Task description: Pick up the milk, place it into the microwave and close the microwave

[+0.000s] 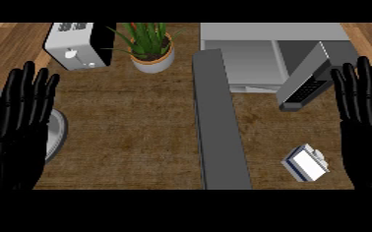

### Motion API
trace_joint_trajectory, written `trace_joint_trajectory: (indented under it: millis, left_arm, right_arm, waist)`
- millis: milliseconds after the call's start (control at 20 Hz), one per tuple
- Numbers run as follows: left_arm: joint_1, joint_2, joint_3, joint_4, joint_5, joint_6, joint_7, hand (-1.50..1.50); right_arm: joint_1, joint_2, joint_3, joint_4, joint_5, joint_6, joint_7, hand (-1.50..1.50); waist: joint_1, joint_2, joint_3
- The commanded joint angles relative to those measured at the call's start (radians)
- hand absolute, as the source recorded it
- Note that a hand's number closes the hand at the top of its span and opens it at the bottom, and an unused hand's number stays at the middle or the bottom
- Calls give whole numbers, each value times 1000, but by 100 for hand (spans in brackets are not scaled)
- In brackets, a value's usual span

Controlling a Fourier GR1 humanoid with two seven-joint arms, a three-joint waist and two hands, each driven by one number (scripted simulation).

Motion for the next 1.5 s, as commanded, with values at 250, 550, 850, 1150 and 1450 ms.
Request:
trace_joint_trajectory:
  millis: [250,550,850,1150,1450]
  left_arm:
    - [-15,21,50,62,-42,12,-32,-150]
    - [90,-26,61,63,55,-6,-17,-150]
    - [246,-46,35,-29,79,-55,-45,-150]
    - [383,-63,-15,-70,47,-88,-137,-150]
    - [476,-84,-87,-76,17,-71,-220,-150]
  right_arm:
    - [343,-123,-23,-113,-199,323,-183,-150]
    - [484,-118,83,-212,-402,459,-101,-150]
    - [604,-103,10,-112,-358,593,-273,-150]
    - [605,8,12,-61,-147,503,-371,-150]
    - [510,3,-91,-23,-143,434,-332,-150]
  waist:
    - [-35,27,-15]
    - [-27,26,-16]
    - [-19,27,-16]
    - [-14,26,-16]
    - [-10,28,-16]
